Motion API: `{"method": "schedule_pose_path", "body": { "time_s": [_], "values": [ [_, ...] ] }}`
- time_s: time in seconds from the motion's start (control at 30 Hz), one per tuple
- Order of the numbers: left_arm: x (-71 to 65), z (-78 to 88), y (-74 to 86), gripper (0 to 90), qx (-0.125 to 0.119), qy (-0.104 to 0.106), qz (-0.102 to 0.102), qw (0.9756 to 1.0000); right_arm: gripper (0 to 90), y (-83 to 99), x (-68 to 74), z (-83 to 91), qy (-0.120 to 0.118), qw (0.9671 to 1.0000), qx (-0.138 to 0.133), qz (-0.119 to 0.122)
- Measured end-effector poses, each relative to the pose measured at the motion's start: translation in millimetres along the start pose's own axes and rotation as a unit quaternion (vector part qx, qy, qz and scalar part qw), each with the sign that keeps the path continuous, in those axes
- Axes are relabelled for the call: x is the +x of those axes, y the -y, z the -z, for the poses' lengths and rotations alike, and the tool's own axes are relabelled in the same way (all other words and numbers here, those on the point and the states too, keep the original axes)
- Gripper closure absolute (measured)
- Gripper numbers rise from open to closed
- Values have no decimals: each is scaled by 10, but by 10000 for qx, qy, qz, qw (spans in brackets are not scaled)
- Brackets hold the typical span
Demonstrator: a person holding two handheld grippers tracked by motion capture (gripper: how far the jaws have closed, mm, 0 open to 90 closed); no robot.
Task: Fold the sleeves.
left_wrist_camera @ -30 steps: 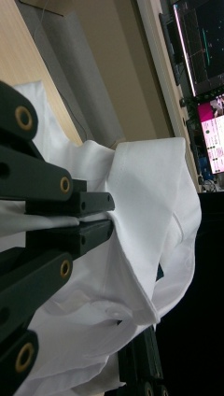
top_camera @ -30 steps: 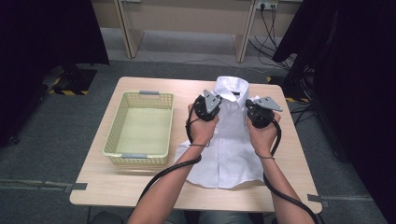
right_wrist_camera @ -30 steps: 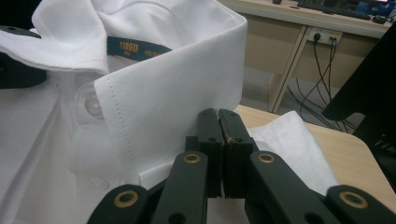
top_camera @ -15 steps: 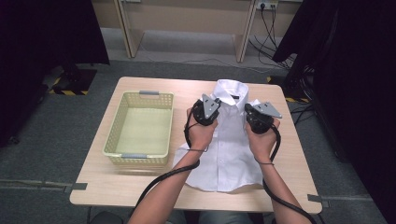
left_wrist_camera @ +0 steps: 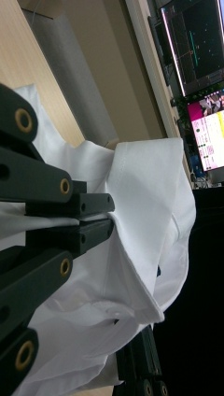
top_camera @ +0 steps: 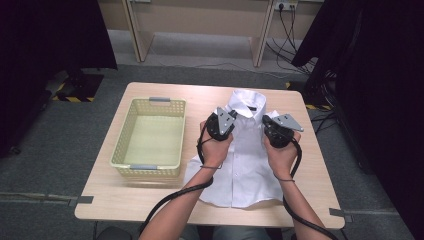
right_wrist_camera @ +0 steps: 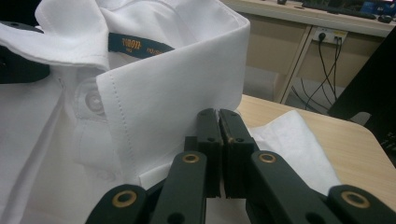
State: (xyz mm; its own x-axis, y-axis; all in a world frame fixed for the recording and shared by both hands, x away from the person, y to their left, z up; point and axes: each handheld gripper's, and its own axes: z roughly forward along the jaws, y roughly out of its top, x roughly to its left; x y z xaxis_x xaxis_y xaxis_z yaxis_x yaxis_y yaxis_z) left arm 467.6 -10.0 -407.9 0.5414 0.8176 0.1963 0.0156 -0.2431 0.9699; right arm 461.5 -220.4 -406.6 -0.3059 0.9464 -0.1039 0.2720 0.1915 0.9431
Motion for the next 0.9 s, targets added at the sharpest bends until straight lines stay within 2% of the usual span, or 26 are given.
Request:
{"method": "schedule_pose_path", "body": {
  "time_s": [0.43, 0.57, 0.77, 0.83, 0.9],
  "values": [
    [-31, 47, 31, 869, -98, -16, -70, 9999, 850, 34, -1, 41, -33, 10000, -4, -41],
    [-28, 58, 40, 868, -117, -28, -93, 9999, 787, 16, -23, 79, 11, 9999, -86, -118],
    [-35, 70, 54, 868, -151, -22, -153, 9998, 700, -207, -156, 167, 63, 9987, -369, -349],
    [-34, 76, 57, 869, -153, -23, -183, 9997, 668, -350, -222, 169, -9, 9984, -395, -396],
    [-35, 77, 58, 868, -158, -18, -195, 9997, 642, -457, -261, 142, -127, 9987, -282, -412]
  ]
}}
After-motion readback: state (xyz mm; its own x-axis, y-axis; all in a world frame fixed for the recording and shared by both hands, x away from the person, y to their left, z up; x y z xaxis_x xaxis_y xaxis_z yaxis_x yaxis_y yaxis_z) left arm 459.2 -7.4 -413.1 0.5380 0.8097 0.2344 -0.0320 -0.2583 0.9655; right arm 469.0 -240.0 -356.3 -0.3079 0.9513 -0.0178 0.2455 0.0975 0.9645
